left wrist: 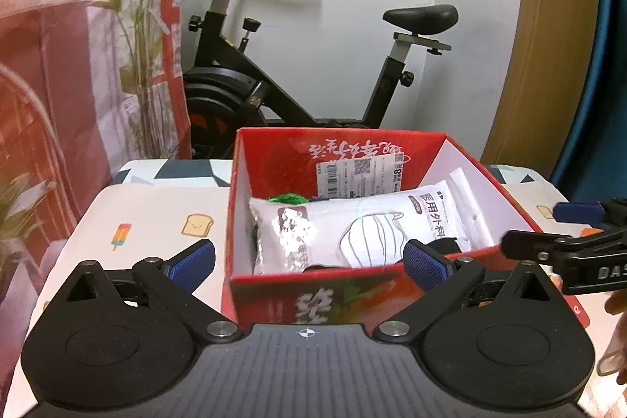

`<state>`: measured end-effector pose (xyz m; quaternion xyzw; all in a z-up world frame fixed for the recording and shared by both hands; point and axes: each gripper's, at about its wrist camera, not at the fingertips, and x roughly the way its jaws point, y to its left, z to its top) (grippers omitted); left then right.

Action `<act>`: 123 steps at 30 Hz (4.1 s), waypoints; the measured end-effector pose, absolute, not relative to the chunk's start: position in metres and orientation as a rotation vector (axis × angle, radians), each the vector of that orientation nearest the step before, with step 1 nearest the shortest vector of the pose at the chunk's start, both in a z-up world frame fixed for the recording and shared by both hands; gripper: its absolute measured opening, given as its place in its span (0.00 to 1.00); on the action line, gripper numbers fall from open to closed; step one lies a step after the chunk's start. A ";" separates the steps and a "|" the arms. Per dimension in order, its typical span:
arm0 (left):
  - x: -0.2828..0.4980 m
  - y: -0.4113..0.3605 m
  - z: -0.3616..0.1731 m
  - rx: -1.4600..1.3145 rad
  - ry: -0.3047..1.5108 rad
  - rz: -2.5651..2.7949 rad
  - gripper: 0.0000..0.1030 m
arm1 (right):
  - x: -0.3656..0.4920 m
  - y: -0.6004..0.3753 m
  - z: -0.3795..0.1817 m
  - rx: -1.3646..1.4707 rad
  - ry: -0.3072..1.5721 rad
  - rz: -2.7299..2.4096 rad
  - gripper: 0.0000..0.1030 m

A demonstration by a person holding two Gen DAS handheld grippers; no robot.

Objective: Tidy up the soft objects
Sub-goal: 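Move both grippers to the grey mesh cloth and close on it, then lift the grey cloth with both grippers and carry it over the box, then lower the grey cloth into the box and open both grippers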

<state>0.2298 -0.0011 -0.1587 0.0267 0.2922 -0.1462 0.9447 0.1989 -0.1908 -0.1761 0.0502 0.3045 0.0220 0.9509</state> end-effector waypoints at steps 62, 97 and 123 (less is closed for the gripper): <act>0.190 0.005 -0.272 -0.015 0.726 -0.398 0.20 | 0.114 -0.202 -0.293 0.284 0.738 0.004 0.35; 0.299 -0.021 -0.182 0.108 0.635 -0.382 0.20 | 0.286 -0.179 -0.203 -0.040 0.696 0.145 0.33; 0.300 -0.007 -0.153 0.059 0.566 -0.385 0.84 | 0.283 -0.211 -0.193 -0.005 0.640 0.081 0.79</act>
